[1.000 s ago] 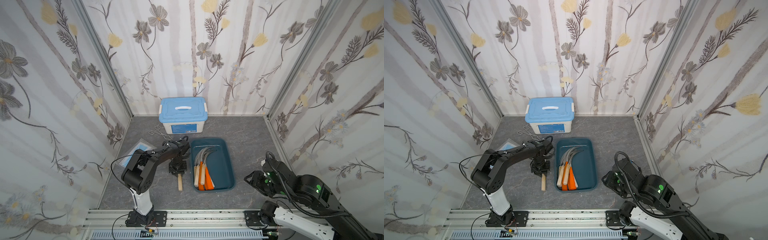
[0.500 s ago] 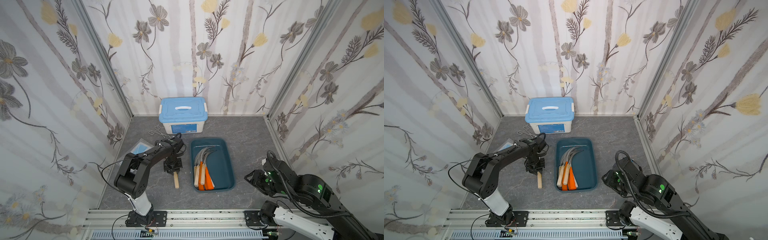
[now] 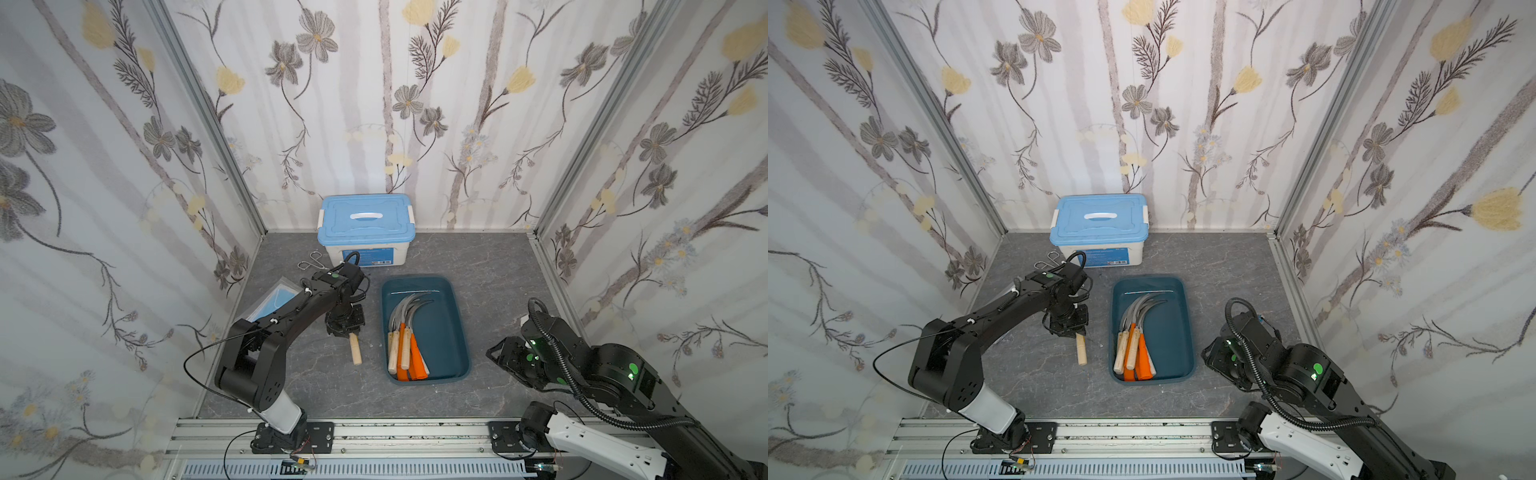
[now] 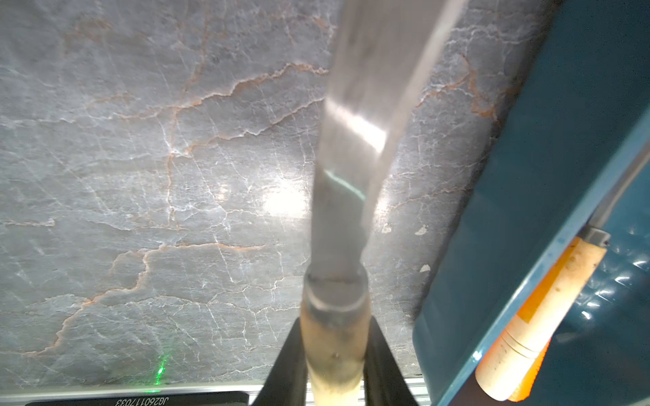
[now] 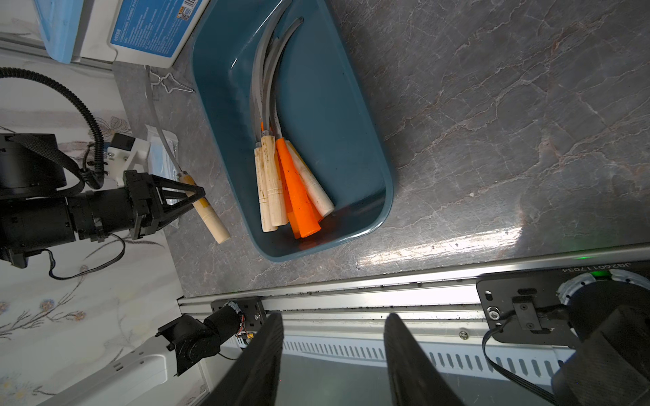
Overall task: Put small sickles into storage boxes
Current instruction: Place the sickle in the storage box.
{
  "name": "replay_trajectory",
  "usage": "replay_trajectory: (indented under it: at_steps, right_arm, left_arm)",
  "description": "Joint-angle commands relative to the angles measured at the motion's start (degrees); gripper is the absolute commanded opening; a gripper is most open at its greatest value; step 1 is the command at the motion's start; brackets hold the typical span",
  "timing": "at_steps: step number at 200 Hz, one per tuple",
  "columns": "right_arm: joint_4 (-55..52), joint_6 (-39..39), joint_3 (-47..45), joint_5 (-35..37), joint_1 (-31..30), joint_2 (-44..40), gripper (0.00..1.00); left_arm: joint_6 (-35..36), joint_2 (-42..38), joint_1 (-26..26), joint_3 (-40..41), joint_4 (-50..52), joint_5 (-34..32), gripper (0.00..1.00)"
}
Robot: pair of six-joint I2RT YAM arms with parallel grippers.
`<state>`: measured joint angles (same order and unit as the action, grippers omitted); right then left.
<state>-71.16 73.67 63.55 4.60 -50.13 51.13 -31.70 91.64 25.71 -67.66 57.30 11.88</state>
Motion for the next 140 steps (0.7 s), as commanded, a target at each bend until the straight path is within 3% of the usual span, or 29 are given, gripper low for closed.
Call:
replay_trajectory:
  at_steps: [1, 140]
  right_arm:
    - [1.0, 0.1, 0.3, 0.8, 0.0, 0.2, 0.49]
    - [1.0, -0.3, 1.5, 1.0, 0.0, 1.1, 0.49]
  left_arm:
    - [0.3, -1.2, -0.1, 0.2, 0.8, -0.2, 0.00]
    - [1.9, -2.5, -0.4, -4.7, 0.7, -0.3, 0.00]
